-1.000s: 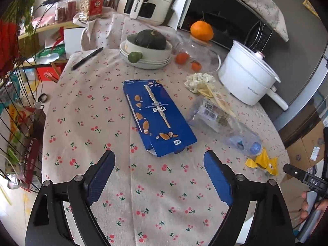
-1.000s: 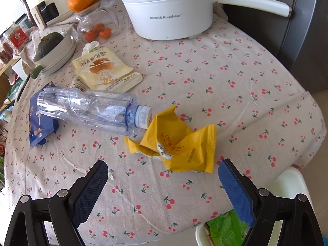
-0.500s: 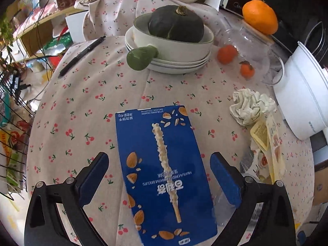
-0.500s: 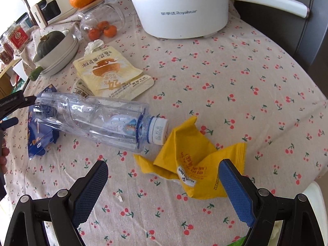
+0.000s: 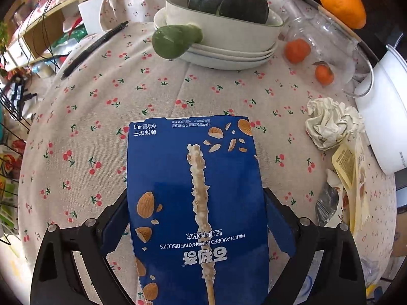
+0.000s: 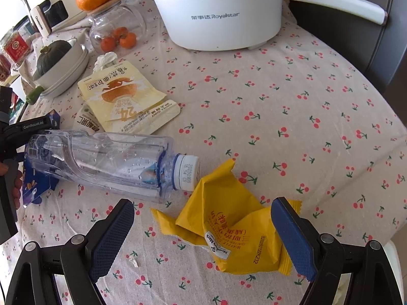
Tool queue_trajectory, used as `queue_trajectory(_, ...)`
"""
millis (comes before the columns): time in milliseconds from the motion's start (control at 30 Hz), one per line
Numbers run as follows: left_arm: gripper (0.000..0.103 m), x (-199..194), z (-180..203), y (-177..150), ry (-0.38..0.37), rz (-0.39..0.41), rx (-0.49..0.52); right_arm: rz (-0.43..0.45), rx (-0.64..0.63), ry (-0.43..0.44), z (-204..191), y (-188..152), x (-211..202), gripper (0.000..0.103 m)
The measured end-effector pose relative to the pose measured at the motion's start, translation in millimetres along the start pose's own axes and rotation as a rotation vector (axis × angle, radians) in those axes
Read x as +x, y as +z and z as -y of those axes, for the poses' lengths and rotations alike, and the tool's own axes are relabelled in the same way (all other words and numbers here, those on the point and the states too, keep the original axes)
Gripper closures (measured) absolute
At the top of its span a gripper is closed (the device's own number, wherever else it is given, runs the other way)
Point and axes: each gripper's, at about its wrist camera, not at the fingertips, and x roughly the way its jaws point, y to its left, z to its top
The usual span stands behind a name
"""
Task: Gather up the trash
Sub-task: 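Grasp the yellow wrapper with the right gripper while the left holds the blue box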
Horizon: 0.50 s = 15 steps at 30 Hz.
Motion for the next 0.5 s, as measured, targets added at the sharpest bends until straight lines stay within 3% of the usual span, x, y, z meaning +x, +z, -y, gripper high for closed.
queue_trajectory(300,0.008,-56,-62,-44,-0.162,0.067,-0.091,0.04,-0.115,-0.018,-9,0,-16,0.012)
queue_trajectory(500,0.008,-109,-77,-88,-0.215,0.129,-0.052,0.026,-0.187,-0.09,-2,-9,-9,0.012)
